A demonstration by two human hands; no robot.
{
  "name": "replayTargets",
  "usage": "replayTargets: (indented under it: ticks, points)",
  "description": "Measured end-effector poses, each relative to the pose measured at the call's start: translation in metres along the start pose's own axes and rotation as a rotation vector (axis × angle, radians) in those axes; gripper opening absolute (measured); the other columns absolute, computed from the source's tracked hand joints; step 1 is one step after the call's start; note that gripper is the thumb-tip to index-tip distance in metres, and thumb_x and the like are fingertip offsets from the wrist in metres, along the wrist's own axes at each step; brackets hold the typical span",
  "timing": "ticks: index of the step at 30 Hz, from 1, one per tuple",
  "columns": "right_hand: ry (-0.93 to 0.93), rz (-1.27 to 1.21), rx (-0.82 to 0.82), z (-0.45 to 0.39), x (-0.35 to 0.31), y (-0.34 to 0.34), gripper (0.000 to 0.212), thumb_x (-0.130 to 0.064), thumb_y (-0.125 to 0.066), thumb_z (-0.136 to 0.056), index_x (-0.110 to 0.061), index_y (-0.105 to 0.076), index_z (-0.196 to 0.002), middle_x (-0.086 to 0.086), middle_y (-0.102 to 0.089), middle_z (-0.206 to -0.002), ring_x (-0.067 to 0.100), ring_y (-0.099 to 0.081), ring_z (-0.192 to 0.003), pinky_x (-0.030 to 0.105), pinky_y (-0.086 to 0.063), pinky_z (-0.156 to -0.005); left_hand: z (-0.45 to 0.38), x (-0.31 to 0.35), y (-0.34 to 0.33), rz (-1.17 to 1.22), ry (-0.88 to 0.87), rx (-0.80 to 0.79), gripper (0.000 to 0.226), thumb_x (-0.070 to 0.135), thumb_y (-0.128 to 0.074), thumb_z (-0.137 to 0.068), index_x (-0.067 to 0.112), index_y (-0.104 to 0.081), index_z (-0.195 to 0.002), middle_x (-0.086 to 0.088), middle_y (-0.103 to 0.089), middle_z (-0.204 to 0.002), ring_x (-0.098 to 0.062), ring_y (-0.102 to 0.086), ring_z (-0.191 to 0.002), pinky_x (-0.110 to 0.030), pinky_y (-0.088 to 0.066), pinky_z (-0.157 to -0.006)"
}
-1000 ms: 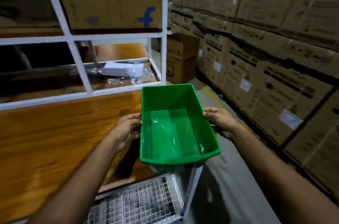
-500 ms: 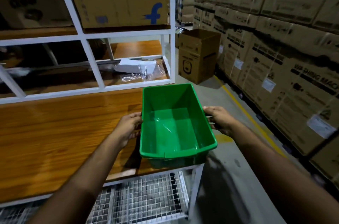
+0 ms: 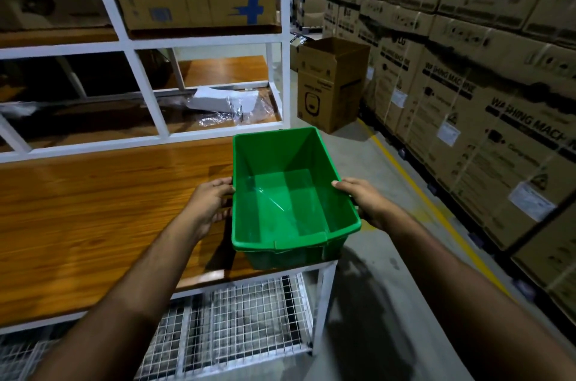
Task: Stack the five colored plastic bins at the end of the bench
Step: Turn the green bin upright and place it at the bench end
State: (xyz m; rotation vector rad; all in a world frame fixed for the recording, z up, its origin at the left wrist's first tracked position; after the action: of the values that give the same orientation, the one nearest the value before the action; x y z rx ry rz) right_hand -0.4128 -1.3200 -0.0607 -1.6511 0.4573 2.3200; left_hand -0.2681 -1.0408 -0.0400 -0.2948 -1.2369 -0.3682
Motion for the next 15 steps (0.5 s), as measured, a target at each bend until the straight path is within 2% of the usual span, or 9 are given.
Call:
replayTargets:
  ticks: [2, 4, 8, 15]
  points:
    - [0.0, -0.019, -0.01, -0.0013, 0.0011, -0.0027, 0.023, -0.03, -0.06, -0.094, -0.015, -0.068, -0.11, 0.011, -0.071, -0.115, 0.029, -0.065, -0.11, 0.044, -0.056, -0.087, 0.0002, -0.0002, 0.0014, 0.009, 0.0, 0.006, 0.031, 0.003, -0.047, -0.095, 0.012, -0.062, -0.122, -0.008, -0.07, -0.102, -0.02, -0.065, -0.084, -0.033, -0.055, -0.07]
    - [0.008, -0.028, -0.022, -0.0024, 0.0012, -0.0051, 0.026, -0.029, -0.06, -0.095, -0.012, -0.068, -0.112, 0.012, -0.071, -0.115, 0.03, -0.066, -0.109, 0.051, -0.053, -0.095, -0.0005, -0.0011, 0.0029, 0.014, 0.002, 0.007, 0.031, 0.003, -0.047, -0.096, 0.011, -0.062, -0.122, -0.009, -0.07, -0.104, -0.02, -0.065, -0.085, -0.035, -0.055, -0.075]
    - [0.001, -0.025, -0.02, -0.0035, 0.0024, -0.0042, 0.029, -0.029, -0.06, -0.094, -0.012, -0.067, -0.116, 0.011, -0.071, -0.115, 0.028, -0.067, -0.109, 0.052, -0.052, -0.096, -0.0012, -0.0056, 0.0078, -0.008, 0.005, 0.015, 0.035, 0.007, -0.05, -0.096, 0.012, -0.059, -0.13, -0.01, -0.067, -0.119, -0.024, -0.063, -0.101, -0.044, -0.051, -0.091]
    - [0.003, -0.02, -0.021, -0.003, 0.0018, -0.0041, 0.026, -0.028, -0.059, -0.095, -0.012, -0.068, -0.114, 0.011, -0.072, -0.113, 0.027, -0.068, -0.107, 0.049, -0.054, -0.094, 0.0023, -0.0041, 0.006, -0.016, -0.003, 0.013, 0.035, 0.006, -0.048, -0.097, 0.012, -0.058, -0.13, -0.009, -0.065, -0.122, -0.026, -0.059, -0.11, -0.047, -0.045, -0.102]
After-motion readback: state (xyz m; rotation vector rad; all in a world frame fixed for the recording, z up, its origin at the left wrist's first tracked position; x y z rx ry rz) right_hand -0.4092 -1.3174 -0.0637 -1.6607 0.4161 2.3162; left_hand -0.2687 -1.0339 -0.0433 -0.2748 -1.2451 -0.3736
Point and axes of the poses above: each hand's wrist, its own z-axis away from the middle knuckle, its own y-axis out of the back of the hand, x = y × z, the point moved 10 cm from there along -z, towards the middle knuckle
